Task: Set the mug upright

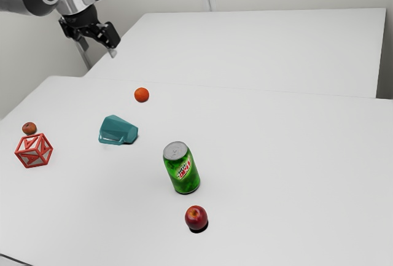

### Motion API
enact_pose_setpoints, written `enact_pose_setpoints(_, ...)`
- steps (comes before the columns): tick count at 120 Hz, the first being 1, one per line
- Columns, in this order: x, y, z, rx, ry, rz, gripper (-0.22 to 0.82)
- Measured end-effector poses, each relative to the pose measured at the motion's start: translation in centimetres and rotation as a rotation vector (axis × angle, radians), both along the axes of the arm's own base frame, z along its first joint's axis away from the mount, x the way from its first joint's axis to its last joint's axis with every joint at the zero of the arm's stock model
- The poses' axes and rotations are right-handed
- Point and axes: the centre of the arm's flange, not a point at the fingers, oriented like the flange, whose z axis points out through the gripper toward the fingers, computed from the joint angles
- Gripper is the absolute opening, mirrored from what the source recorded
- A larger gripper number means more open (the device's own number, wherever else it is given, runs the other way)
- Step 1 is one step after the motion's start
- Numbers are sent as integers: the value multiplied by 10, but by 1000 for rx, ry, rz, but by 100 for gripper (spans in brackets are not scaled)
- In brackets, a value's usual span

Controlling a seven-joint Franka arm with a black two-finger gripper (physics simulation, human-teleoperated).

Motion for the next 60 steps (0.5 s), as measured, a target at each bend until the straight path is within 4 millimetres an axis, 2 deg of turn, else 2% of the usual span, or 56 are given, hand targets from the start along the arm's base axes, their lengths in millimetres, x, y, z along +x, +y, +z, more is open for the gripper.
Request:
enact_pose_setpoints(17,2,1,-3,5,0,-16,60)
enact_pose_setpoints(32,8,7,-17,8,24,-14,60)
enact_pose_setpoints(43,8,29,-28,-24,45,26,60)
enact_pose_setpoints(60,11,77,-57,-154,88,132,60)
